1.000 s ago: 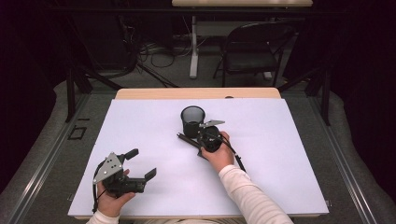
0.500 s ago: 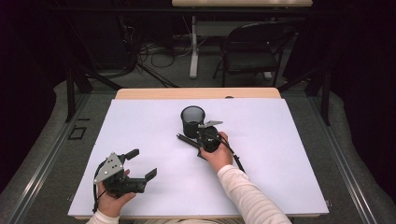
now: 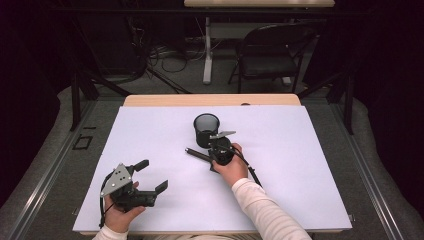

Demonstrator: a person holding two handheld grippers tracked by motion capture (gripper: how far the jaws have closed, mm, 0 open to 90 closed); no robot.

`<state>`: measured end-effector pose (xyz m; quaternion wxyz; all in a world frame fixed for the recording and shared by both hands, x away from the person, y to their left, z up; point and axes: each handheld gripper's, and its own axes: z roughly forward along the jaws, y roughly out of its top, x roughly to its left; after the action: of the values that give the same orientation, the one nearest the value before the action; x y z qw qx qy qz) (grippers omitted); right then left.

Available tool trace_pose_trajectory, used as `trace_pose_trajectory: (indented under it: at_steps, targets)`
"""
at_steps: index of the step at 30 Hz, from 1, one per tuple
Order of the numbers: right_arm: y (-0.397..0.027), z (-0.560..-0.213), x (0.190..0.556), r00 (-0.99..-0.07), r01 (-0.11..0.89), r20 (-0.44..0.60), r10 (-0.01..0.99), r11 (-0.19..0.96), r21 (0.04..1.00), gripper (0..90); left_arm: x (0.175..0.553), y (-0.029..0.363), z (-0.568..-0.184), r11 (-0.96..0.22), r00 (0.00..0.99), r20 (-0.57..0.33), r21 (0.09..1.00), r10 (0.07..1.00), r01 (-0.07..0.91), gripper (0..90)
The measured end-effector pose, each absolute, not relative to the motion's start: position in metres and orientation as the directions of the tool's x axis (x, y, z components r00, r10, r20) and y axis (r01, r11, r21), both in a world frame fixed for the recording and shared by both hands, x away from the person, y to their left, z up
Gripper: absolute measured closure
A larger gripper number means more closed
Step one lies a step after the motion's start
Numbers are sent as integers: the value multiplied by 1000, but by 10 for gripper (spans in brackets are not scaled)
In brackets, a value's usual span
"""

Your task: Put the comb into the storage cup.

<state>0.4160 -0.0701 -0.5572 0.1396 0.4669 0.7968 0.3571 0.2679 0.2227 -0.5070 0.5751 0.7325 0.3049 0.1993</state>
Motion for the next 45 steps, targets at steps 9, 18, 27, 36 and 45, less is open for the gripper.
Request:
trace_pose_trajectory:
  at_steps: [9,18,27,36,45]
  targets:
    - [-61,-558,408,-559,640,109,822,345,687,900,268,224,-507,-148,735,-62,965,675,217,43]
    - [-44,-559,396,-597,632,124,793,369,682,900,268,227,-506,-143,723,-60,966,688,216,43]
    - [-25,-559,386,-635,621,141,760,393,678,900,269,231,-505,-129,713,-68,967,698,219,43]
    - [-8,-558,375,-673,604,142,725,429,671,900,270,233,-505,-123,706,-72,967,704,221,43]
    - [5,-558,361,-715,578,136,686,470,667,900,272,237,-505,-116,693,-76,967,717,226,43]
